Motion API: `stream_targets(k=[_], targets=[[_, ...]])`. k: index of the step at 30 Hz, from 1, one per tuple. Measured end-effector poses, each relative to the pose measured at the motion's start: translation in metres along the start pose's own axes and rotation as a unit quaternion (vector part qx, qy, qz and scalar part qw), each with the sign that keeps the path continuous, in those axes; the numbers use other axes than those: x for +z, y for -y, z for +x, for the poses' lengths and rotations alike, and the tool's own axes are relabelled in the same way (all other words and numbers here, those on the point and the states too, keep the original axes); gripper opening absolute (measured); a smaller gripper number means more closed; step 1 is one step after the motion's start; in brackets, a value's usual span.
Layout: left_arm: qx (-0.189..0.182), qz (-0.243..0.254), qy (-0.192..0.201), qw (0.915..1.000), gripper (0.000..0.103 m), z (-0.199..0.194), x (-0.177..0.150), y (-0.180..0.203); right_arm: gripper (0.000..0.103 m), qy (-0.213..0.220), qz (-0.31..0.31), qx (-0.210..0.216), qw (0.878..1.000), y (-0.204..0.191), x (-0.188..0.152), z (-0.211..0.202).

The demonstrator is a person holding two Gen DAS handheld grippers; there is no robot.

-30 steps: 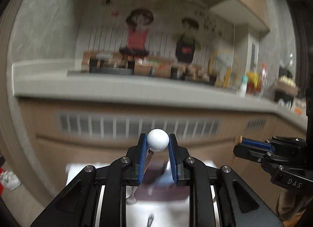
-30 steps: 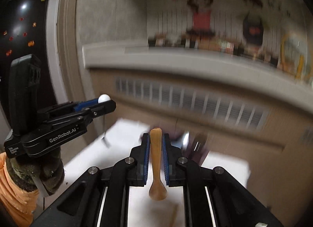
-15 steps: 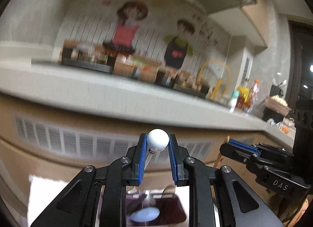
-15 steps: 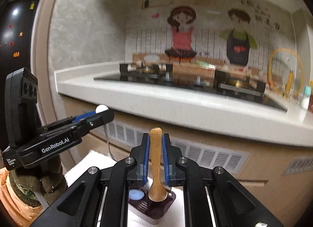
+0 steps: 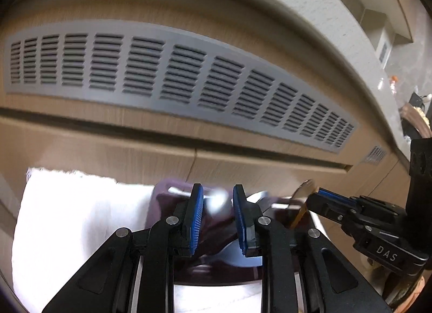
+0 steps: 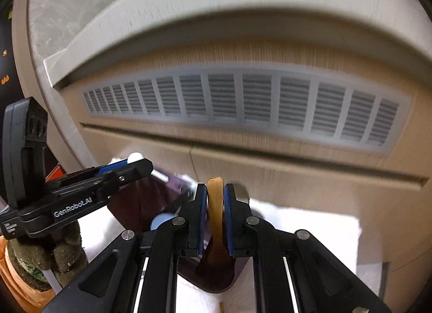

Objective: Organize utensils
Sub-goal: 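Carry both utensils over the purple caddy and open both tools, then grasp the white plastic spoon with the right tool while the left grasps a chopstick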

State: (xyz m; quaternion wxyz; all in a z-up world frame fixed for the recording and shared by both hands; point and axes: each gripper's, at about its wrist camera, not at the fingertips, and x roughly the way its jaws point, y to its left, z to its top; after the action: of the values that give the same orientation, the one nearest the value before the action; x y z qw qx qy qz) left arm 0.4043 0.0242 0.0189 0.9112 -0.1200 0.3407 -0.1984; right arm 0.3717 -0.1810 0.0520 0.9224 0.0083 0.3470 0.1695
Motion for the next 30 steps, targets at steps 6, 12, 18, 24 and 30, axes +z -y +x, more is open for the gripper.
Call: stream_targets(k=[6,12,18,24,30], targets=[[0.018,0.019,0.021,0.9994,0.046,-0.037,-0.005,-0.005,0.022,-0.004,-0.012,-0.014,1.0,0.004,-0.016,-0.013],[0.047,0.082,-0.011,0.9955,0.052,-0.071,-0.039,-0.003,0.022,-0.009,-0.037,-0.043,0.998,0.003,-0.04,-0.049],[0.061,0.139,-0.095,0.9838,0.053,-0.081,-0.103,0.001,0.022,-0.065,-0.055,-0.045,0.995,-0.003,-0.086,-0.059],[0.062,0.145,-0.137,0.978,0.062,-0.094,-0.16,0.009,0.022,-0.126,-0.059,-0.03,0.99,-0.01,-0.139,-0.062],[0.066,0.144,-0.147,0.9764,0.066,-0.112,-0.199,0.024,0.026,-0.168,-0.038,-0.013,0.985,-0.019,-0.181,-0.071]])
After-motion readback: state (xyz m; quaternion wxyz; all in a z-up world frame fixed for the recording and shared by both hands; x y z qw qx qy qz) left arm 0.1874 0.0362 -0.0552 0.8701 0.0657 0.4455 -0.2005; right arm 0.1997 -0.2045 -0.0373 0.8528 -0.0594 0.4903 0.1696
